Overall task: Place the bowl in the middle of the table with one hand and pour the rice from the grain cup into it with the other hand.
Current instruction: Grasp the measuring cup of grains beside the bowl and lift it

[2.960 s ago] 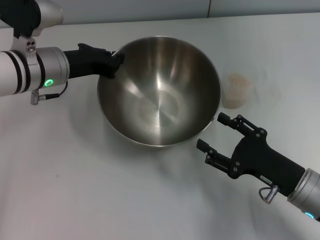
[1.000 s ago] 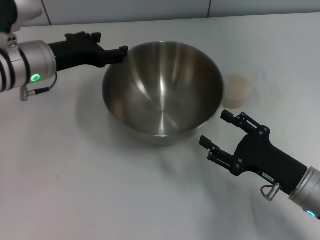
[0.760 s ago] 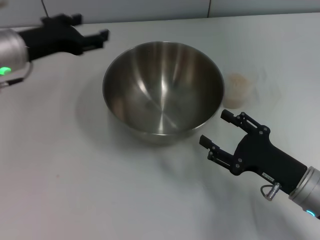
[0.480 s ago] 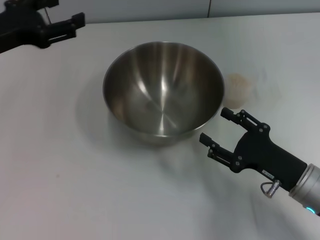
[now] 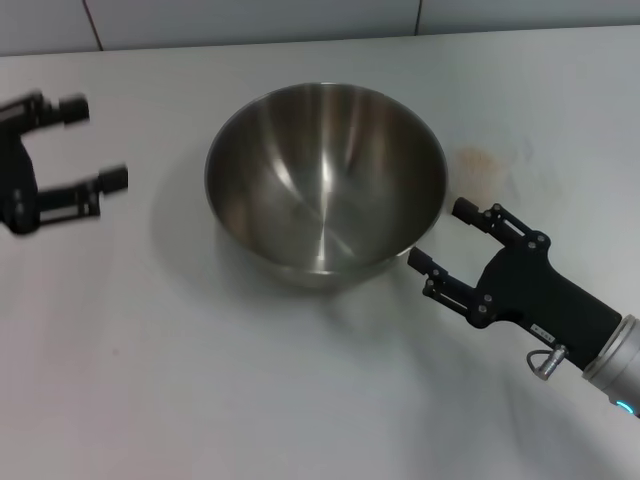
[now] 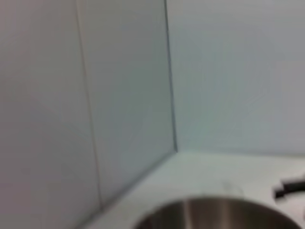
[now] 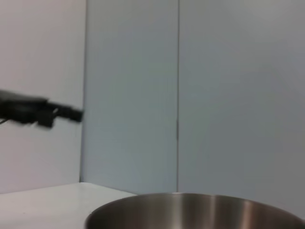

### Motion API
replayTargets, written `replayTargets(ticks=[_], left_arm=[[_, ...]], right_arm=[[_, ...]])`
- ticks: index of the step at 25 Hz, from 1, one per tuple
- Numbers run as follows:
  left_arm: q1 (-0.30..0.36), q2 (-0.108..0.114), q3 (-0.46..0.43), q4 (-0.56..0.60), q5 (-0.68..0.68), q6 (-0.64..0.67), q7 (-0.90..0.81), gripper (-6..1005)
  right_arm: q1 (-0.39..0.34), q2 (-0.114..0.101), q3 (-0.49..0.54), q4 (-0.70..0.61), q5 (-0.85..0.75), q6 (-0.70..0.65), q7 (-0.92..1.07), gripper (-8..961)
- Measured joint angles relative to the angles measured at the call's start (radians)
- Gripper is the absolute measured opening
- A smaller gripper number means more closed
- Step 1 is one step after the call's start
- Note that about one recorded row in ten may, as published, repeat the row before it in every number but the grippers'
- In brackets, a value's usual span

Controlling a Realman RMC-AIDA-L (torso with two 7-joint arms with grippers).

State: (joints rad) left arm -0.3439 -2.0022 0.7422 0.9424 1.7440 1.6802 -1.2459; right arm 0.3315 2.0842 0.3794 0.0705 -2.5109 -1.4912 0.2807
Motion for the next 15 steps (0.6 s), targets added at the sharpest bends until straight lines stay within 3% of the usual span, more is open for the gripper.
replayTargets(ticks=[5, 9, 15], left_arm=[[0.002, 0.002, -0.002, -0.006, 0.108, 0.05, 0.009, 822], [0.005, -0.013, -0.008, -0.007, 0.12, 0.064, 0.027, 822], [0.001, -0.018, -0.007, -0.014, 0.122, 0.061, 0.039, 822]], right_arm=[[-0.014, -0.001, 0.006, 0.0, 0.0, -0.008, 0.0, 762], [-0.022, -0.001, 0.012, 0.0, 0.0, -0.01, 0.0, 762], [-0.04, -0.001, 0.054, 0.0, 0.0, -0.009, 0.0, 762]])
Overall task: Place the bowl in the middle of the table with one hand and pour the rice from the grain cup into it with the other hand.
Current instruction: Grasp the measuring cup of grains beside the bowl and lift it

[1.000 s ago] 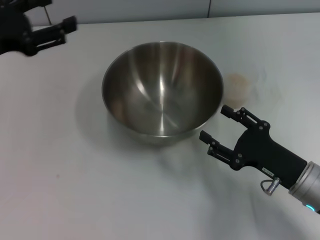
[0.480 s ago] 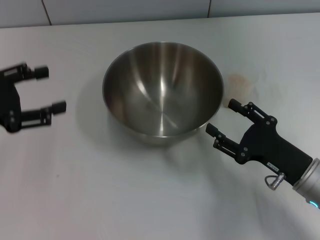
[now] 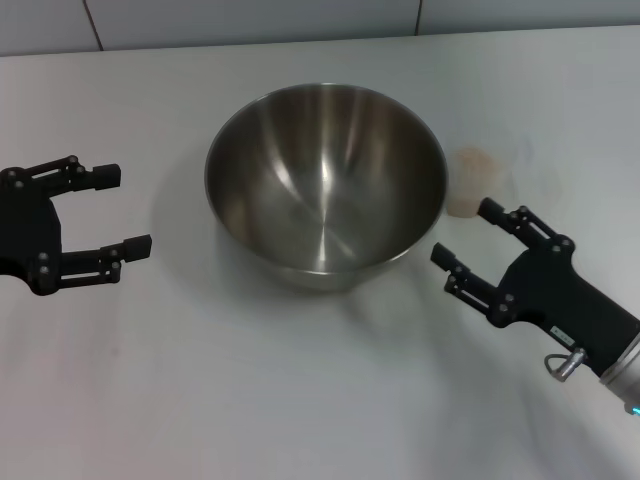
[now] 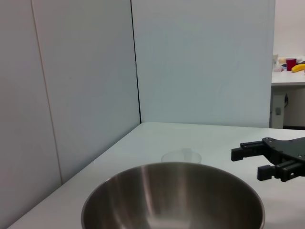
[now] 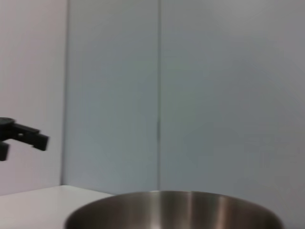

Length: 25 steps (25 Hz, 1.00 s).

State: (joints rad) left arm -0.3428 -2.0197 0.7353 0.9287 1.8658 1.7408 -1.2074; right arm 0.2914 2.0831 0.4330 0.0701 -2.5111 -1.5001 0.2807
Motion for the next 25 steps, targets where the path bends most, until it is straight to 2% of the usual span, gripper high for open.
replayTargets(ticks=[4, 11, 18, 20, 25], left_arm=[[-0.005, -0.001, 0.001, -0.003, 0.0, 0.0, 0.0, 822], [-0.014, -0.012, 0.004, -0.004, 0.001, 0.002, 0.0, 822], [-0.025, -0.03, 0.01, -0.027, 0.003, 0.002, 0.022, 822], [-0.025, -0.031, 0.01, -0.031, 0.003, 0.001, 0.027, 822], [-0.025, -0.034, 0.01, -0.031, 0.003, 0.002, 0.029, 822]], right_arm=[[-0.023, 0.0, 0.052, -0.002, 0.0, 0.0, 0.0, 762], [-0.065, 0.006, 0.233, -0.003, 0.0, 0.043, 0.0, 762], [-0.06, 0.006, 0.337, 0.019, 0.001, 0.15, 0.0, 761], [-0.041, 0.006, 0.363, 0.025, 0.002, 0.207, 0.0, 761], [-0.013, 0.006, 0.385, 0.031, 0.002, 0.255, 0.0, 761]])
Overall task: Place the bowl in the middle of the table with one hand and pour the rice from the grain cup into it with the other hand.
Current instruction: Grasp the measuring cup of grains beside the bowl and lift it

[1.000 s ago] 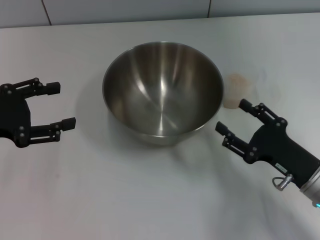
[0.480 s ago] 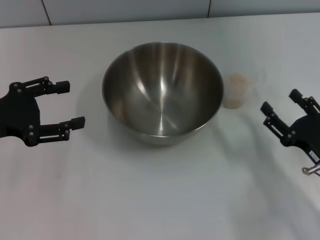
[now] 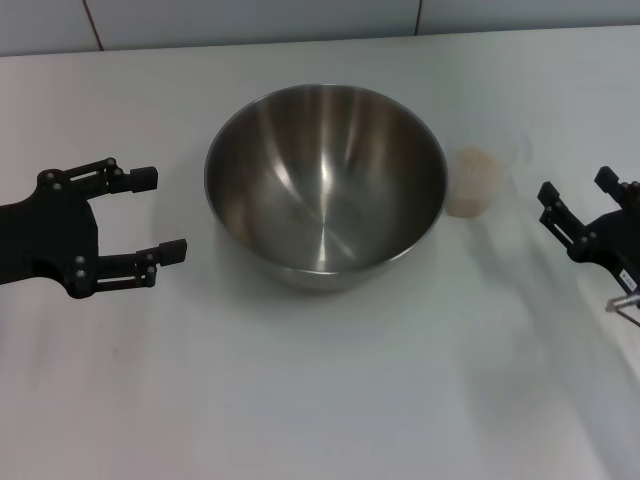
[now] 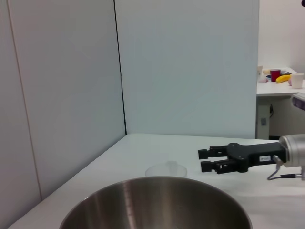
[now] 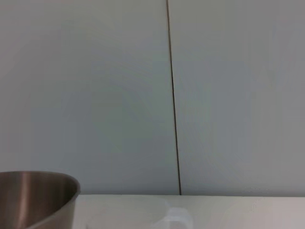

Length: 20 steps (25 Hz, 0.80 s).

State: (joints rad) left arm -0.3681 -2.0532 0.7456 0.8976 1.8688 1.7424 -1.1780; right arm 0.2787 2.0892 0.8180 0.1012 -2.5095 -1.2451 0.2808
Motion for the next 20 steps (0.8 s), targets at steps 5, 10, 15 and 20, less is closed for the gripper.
replayTargets(ticks=[5, 10, 15, 20], left_arm=[[0.0, -0.002, 0.0, 0.0, 0.0, 0.001, 0.001, 822], [0.0, -0.002, -0.004, 0.0, 0.0, 0.003, 0.001, 822], [0.0, -0.001, -0.004, 0.0, -0.002, 0.003, 0.001, 822], [-0.002, -0.001, -0.001, 0.0, -0.003, 0.0, 0.002, 822]], right_arm=[[0.023, 0.001, 0.012, 0.005, 0.0, 0.041, 0.0, 762], [0.04, 0.0, 0.037, 0.007, 0.0, 0.064, 0.0, 762], [0.062, -0.001, 0.039, 0.009, 0.0, 0.101, 0.005, 762], [0.072, -0.003, 0.04, 0.018, 0.0, 0.125, 0.006, 761]])
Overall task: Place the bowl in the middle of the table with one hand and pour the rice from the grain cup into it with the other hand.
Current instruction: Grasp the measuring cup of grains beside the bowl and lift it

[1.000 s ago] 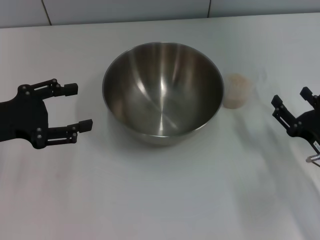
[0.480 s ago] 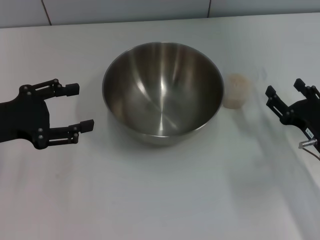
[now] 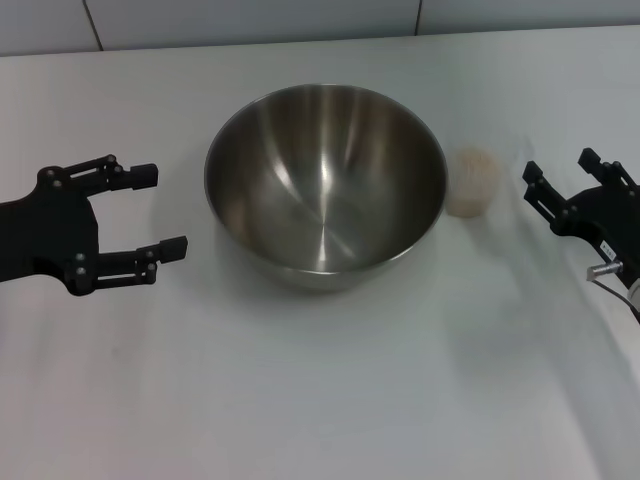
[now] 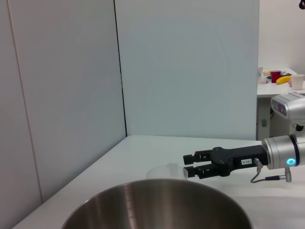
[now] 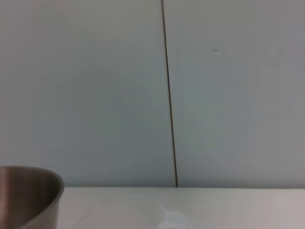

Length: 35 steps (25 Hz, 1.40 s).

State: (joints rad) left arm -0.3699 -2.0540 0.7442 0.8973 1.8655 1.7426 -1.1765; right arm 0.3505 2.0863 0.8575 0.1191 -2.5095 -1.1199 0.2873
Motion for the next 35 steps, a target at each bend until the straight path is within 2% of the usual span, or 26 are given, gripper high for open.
replayTargets(ticks=[11, 20, 35], left_arm=[[-0.006, -0.001, 0.0, 0.003, -0.003, 0.0, 0.0, 822], [-0.015, -0.002, 0.001, 0.005, -0.004, 0.0, 0.0, 822], [-0.028, -0.003, 0.001, 0.005, -0.003, 0.0, 0.005, 822]], right_arm=[[0.012, -0.002, 0.0, -0.001, 0.0, 0.007, 0.002, 760], [0.045, -0.003, 0.0, -0.004, 0.0, 0.076, 0.002, 761], [0.058, -0.003, 0.026, -0.007, 0.0, 0.083, -0.003, 760]])
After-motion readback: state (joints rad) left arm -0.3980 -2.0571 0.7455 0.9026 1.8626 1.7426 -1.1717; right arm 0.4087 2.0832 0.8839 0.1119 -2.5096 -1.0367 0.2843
